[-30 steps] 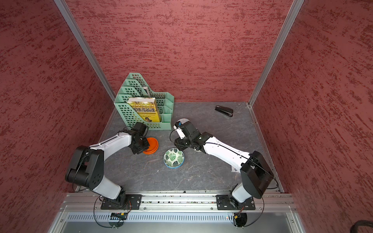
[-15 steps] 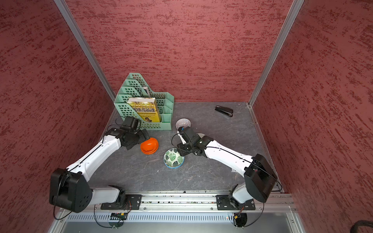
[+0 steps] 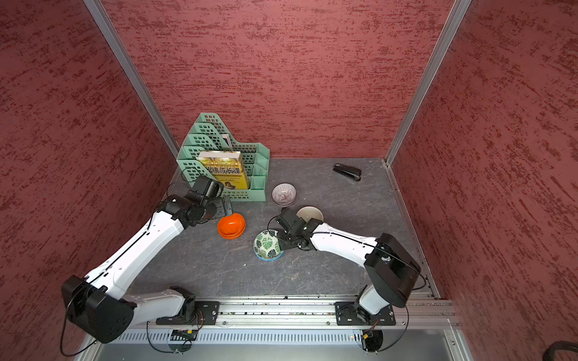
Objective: Stack the bowls
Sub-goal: Move the bowl to the center of the board.
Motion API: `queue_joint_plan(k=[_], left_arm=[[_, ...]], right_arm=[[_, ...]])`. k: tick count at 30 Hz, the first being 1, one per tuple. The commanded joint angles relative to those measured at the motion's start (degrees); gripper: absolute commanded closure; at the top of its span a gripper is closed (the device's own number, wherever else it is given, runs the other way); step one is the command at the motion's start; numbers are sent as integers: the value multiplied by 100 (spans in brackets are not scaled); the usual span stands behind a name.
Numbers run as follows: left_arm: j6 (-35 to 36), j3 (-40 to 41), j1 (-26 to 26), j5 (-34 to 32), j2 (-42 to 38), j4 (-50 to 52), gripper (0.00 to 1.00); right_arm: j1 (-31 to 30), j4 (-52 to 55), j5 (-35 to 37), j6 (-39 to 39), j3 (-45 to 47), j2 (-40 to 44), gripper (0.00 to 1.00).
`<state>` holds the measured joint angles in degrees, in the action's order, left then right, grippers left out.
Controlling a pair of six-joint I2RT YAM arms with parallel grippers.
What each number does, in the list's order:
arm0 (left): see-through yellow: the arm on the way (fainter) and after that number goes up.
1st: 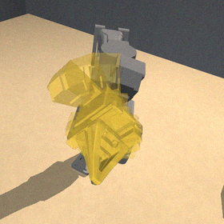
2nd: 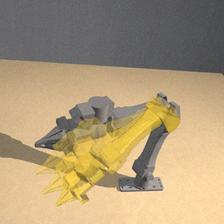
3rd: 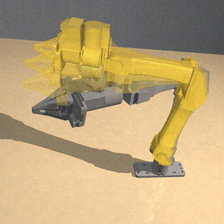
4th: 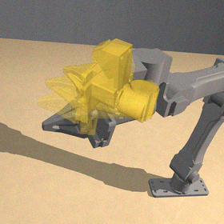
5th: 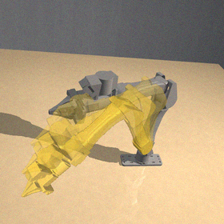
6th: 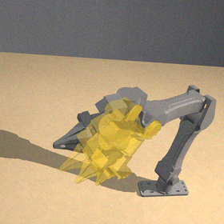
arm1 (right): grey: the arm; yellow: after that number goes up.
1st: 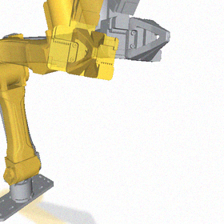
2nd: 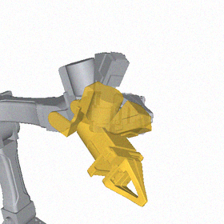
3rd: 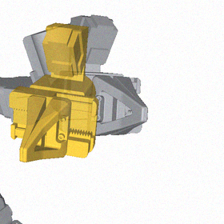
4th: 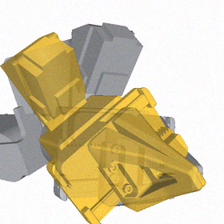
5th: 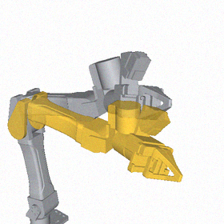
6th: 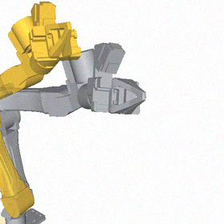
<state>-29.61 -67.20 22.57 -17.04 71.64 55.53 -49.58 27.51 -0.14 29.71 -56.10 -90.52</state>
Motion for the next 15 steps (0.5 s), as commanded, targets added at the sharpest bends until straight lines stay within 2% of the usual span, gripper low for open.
queue_joint_plan(k=[1, 6, 12, 15], left_arm=[[65, -48, 28, -211, -159, 164, 0], [69, -21, 24, -207, -247, 177, 0], [81, -4, -26, -221, -244, 192, 0], [102, -4, -73, -228, -279, 204, 0]], right_arm=[[-51, -256, 240, 191, -179, -203, 45], [-51, -337, 212, 158, -308, -447, 46], [-60, -424, 87, 147, -540, -738, 63], [-59, -493, 15, 161, -616, -864, 68]])
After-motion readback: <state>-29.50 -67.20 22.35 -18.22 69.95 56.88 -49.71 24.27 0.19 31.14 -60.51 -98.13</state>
